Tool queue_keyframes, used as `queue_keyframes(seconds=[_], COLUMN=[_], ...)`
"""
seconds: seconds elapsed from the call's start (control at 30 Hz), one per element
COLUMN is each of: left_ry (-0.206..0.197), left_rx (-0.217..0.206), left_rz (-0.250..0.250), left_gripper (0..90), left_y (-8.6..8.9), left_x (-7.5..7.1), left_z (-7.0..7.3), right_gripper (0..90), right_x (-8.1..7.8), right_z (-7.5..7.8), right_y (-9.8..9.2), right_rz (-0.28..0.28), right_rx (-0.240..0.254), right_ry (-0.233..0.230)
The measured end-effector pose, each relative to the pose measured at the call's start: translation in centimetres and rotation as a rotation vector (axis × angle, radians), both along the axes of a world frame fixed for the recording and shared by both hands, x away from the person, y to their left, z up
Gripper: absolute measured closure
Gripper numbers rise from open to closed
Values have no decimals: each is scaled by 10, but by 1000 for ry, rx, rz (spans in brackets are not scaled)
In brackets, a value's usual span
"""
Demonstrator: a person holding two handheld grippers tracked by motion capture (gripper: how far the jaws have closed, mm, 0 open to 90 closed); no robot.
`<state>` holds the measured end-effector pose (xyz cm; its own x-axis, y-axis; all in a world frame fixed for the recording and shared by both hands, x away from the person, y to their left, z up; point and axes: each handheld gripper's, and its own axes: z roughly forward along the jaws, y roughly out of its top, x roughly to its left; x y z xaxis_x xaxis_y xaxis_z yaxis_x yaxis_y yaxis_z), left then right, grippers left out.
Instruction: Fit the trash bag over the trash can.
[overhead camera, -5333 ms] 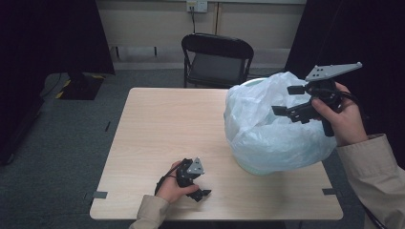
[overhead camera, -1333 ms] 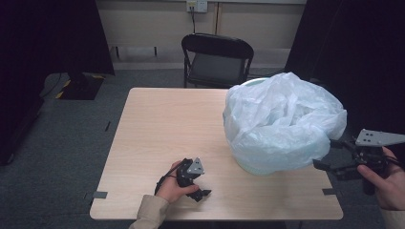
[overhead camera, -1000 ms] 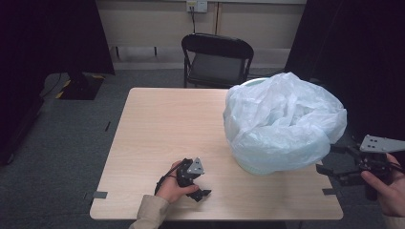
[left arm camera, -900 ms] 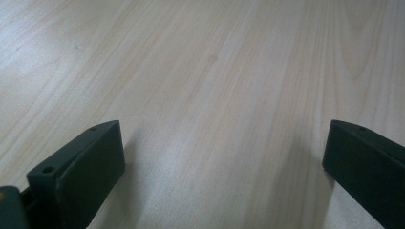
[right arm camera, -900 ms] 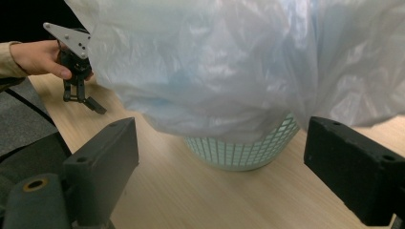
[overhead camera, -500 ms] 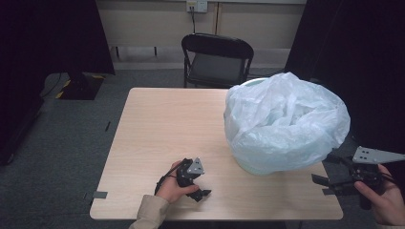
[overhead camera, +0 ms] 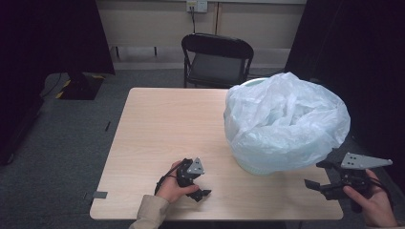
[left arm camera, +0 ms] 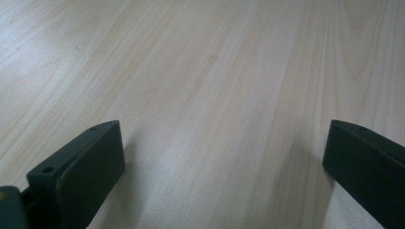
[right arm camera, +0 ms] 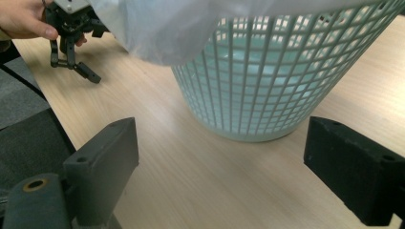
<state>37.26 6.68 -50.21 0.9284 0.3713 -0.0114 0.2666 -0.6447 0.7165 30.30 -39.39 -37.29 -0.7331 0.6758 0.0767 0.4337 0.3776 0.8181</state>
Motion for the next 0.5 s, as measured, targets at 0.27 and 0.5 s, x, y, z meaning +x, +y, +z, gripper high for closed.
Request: queue_keyframes(seconds=[0.27, 0.5], left_ry=[0, 0], left_rx=[1, 0], left_rz=[0, 0], left_gripper=[0, 0], left_y=[0, 0], left_x=[0, 0], left_z=[0, 0], right_gripper=[108, 108], right_x=[1, 3], right_z=[-14, -27], right_y=[4, 7], right_rz=[4, 8], right_rx=[-7, -29], right_ry=[16, 32])
